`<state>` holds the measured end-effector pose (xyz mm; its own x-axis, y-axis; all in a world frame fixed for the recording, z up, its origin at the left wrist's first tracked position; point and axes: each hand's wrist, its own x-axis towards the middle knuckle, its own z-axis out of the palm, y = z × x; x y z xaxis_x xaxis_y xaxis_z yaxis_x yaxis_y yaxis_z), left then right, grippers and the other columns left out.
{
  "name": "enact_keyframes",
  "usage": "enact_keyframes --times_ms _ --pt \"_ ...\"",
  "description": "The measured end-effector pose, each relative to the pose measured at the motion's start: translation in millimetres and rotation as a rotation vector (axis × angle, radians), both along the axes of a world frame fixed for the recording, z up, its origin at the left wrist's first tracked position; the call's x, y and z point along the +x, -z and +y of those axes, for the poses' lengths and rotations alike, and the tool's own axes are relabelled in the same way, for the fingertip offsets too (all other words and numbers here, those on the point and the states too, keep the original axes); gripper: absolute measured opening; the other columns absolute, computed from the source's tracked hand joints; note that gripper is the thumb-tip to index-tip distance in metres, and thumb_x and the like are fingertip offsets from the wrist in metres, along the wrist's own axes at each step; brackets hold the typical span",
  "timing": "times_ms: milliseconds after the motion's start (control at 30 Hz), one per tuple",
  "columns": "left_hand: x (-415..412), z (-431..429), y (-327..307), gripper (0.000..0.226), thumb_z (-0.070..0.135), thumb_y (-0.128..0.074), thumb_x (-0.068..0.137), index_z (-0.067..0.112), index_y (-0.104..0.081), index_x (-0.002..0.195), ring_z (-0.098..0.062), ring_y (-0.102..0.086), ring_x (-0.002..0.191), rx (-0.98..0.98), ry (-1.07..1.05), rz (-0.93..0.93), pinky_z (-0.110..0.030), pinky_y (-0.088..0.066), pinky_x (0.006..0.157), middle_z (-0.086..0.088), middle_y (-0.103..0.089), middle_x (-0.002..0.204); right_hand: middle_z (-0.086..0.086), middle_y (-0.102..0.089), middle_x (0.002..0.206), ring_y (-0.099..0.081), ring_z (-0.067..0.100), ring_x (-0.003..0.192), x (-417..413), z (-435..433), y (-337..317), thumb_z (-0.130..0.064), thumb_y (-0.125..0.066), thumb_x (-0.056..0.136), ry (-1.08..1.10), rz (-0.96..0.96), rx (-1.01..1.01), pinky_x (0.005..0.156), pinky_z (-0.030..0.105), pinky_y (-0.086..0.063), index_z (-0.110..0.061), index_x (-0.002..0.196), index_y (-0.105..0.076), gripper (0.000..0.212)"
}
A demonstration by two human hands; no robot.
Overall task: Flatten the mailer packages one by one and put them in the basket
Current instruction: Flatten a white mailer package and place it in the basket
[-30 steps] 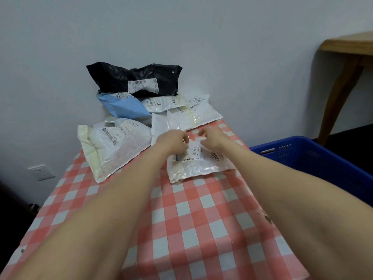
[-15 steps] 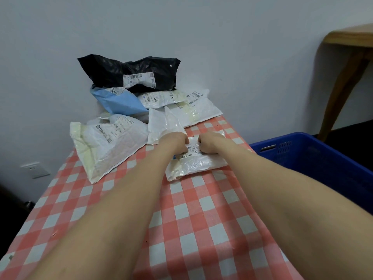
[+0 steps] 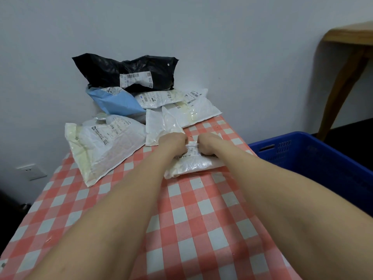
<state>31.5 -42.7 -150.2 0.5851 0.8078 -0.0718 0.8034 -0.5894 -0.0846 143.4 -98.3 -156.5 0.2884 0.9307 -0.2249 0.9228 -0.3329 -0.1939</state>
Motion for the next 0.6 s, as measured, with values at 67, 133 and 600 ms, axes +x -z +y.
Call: enact_keyframes --times_ms 67,133,600 --pt "-7.1 3.5 -4.9 0.027 0.016 -0.052 0.088 0.025 -0.057 0.114 -0.021 -0.054 0.108 -0.033 -0.016 -0.067 -0.03 -0.042 0.078 -0.001 -0.058 0.12 0.007 -0.057 0.124 -0.056 0.027 0.108 2.0 -2.7 -3.9 -0.013 -0.054 0.092 0.023 0.021 0.048 0.086 0.034 -0.049 -0.011 0.122 -0.058 0.03" --pt "-13.5 6.1 -10.8 0.036 0.016 -0.051 0.09 0.025 -0.054 0.125 -0.024 -0.051 0.116 -0.049 -0.046 -0.155 -0.033 -0.043 0.087 -0.005 -0.049 0.129 0.008 -0.041 0.14 -0.042 0.029 0.128 3.7 -7.1 -8.4 -0.014 -0.054 0.092 0.072 0.062 0.15 0.1 0.04 -0.043 -0.019 0.135 -0.048 0.044" --pt "-7.3 8.5 1.5 0.006 0.022 -0.062 0.082 0.022 -0.062 0.089 -0.022 -0.059 0.096 -0.034 -0.022 -0.053 -0.025 -0.036 0.073 0.001 -0.06 0.085 0.009 -0.055 0.131 -0.05 0.03 0.121 0.8 2.6 2.9 -0.014 -0.048 0.093 0.027 -0.023 0.003 0.102 0.04 -0.038 -0.014 0.128 -0.052 0.034"
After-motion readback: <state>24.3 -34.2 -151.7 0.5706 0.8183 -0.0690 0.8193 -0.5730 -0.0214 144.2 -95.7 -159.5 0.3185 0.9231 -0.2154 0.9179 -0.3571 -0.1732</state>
